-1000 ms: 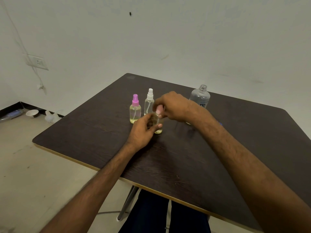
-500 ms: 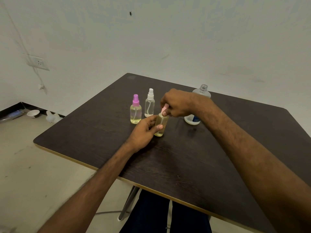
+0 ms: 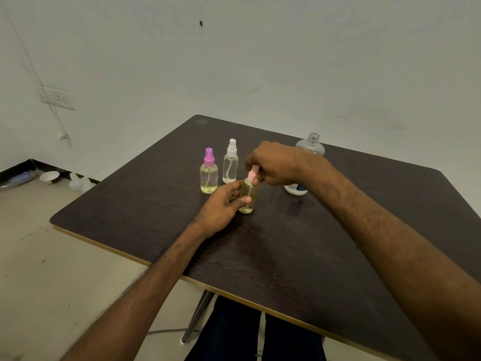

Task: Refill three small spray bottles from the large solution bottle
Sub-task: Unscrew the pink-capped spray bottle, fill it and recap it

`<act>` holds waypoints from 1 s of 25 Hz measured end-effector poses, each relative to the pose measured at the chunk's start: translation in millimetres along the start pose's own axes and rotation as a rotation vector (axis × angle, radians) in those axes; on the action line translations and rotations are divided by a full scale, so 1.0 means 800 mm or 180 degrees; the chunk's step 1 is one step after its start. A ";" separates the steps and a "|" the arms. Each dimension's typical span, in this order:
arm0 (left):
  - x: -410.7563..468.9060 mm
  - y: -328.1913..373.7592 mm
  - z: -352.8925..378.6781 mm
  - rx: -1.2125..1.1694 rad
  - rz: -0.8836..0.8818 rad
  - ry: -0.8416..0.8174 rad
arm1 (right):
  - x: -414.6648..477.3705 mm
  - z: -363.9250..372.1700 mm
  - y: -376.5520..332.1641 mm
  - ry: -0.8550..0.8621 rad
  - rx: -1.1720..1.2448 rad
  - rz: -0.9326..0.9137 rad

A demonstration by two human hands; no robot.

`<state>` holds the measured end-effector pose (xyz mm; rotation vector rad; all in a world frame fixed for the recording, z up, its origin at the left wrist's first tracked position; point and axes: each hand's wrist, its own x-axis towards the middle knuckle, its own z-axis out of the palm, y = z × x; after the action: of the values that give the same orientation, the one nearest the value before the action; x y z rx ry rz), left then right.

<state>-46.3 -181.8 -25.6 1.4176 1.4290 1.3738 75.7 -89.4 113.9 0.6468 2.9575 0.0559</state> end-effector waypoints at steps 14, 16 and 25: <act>-0.027 0.007 0.003 0.0963 0.0334 0.0540 | -0.045 0.119 -0.015 0.1341 0.2110 0.0757; -0.039 0.009 -0.001 0.1141 0.0408 0.0822 | -0.037 0.136 -0.022 0.1574 0.2200 0.0858; -0.048 0.046 -0.005 0.0931 0.0715 0.1413 | -0.039 0.107 -0.035 0.2464 0.2656 0.1202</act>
<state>-35.0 -225.4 3.0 1.5569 1.8589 1.7588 102.3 -127.2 30.4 1.5714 3.4230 -1.2051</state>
